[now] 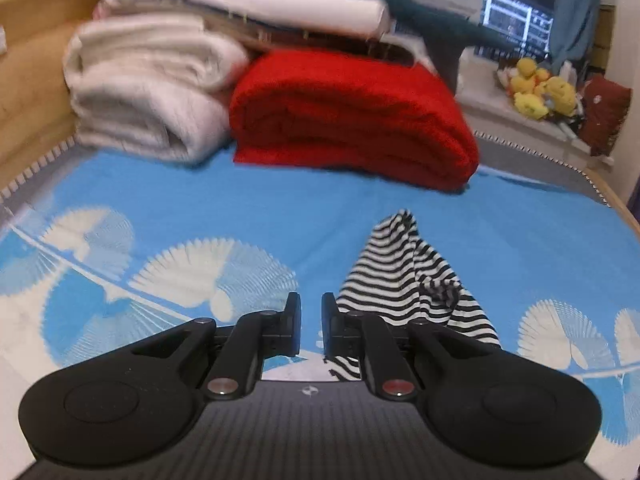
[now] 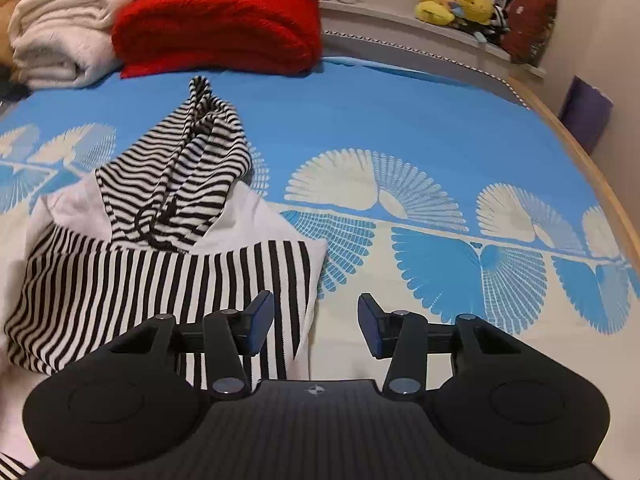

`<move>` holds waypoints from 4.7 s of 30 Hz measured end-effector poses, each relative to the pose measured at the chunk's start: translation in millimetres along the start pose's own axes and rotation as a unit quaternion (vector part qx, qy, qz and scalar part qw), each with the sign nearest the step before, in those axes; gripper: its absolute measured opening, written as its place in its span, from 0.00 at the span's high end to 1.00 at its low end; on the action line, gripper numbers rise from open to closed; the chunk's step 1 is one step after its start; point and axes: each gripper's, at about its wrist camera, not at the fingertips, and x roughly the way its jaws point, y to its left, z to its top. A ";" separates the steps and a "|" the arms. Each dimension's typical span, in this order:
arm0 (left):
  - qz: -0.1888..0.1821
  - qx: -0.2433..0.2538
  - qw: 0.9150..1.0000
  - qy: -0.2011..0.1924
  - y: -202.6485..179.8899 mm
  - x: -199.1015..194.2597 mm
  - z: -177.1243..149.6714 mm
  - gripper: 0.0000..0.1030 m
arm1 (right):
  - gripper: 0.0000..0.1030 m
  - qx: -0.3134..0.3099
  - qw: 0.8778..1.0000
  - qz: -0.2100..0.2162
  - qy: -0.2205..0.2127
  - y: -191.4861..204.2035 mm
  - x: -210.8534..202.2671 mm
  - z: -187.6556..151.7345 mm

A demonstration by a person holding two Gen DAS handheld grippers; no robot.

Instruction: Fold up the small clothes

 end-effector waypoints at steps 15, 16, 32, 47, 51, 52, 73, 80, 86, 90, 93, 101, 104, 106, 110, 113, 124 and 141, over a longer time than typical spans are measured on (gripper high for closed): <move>-0.047 0.001 0.996 0.080 -35.7 200.4 33.6 0.92 | 0.55 -0.028 0.999 -0.031 0.035 -8.0 31.1 -0.4; -0.051 0.005 0.996 0.079 -41.2 210.8 37.1 0.92 | 0.55 -0.028 0.998 -0.032 0.038 -8.7 34.0 -1.4; -0.039 -0.017 0.992 0.118 -64.3 309.1 46.3 0.99 | 0.55 -0.006 0.996 -0.025 0.086 -24.3 62.2 -12.3; -0.243 0.185 0.952 0.027 -50.8 5.3 -65.1 1.00 | 0.55 0.024 0.998 -0.023 0.047 -36.3 35.9 5.2; -0.276 0.268 0.916 0.114 -21.0 -70.3 -145.0 0.99 | 0.55 0.044 0.998 -0.017 0.029 -36.8 21.3 9.4; -0.280 0.276 0.909 0.142 -12.2 -81.3 -156.8 0.98 | 0.55 0.048 0.998 -0.014 0.024 -35.8 17.4 10.1; -0.118 -0.171 0.936 0.285 58.0 16.0 -175.1 0.86 | 0.54 0.277 0.947 0.160 0.039 1.2 50.0 22.9; -0.122 -0.154 0.928 0.316 50.5 34.5 -188.7 0.77 | 0.53 0.299 0.936 0.177 0.051 21.7 84.5 38.7; -0.134 -0.120 0.928 0.327 38.4 36.2 -194.3 0.78 | 0.55 0.301 0.936 0.172 0.063 33.2 110.9 45.5; -0.139 -0.108 0.933 0.315 41.1 33.4 -189.0 1.00 | 0.95 0.303 0.934 0.182 0.048 34.1 108.2 47.2; -0.145 -0.109 0.946 0.267 50.0 19.5 -171.2 1.00 | 0.99 0.297 0.935 0.196 0.017 26.3 89.8 50.8; -0.142 -0.112 0.978 0.105 92.7 -42.9 -120.7 1.00 | 0.99 0.354 0.891 0.284 -0.015 -26.9 19.1 27.8; -0.114 -0.080 0.966 0.216 92.7 -15.9 -143.1 0.99 | 0.95 0.325 0.911 0.237 0.090 -29.7 29.0 0.5; -0.111 -0.085 0.946 0.293 96.5 2.6 -162.5 0.97 | 0.94 0.300 0.921 0.193 0.158 -28.8 46.8 -23.3; -0.107 -0.115 0.954 0.256 106.7 -4.6 -154.4 0.69 | 0.66 0.353 0.909 0.159 0.153 -45.7 57.1 -36.8; -0.103 -0.141 0.950 0.257 105.5 3.7 -151.9 0.69 | 0.55 0.361 0.906 0.188 0.120 -41.7 58.5 -29.5; -0.127 -0.141 0.968 0.162 92.1 -4.5 -132.9 0.95 | 0.99 0.287 0.923 0.237 0.099 9.4 78.0 -4.2; -0.096 -0.060 0.976 0.184 91.2 -9.7 -139.5 0.82 | 0.75 0.276 0.949 0.111 0.100 -17.4 52.8 -13.6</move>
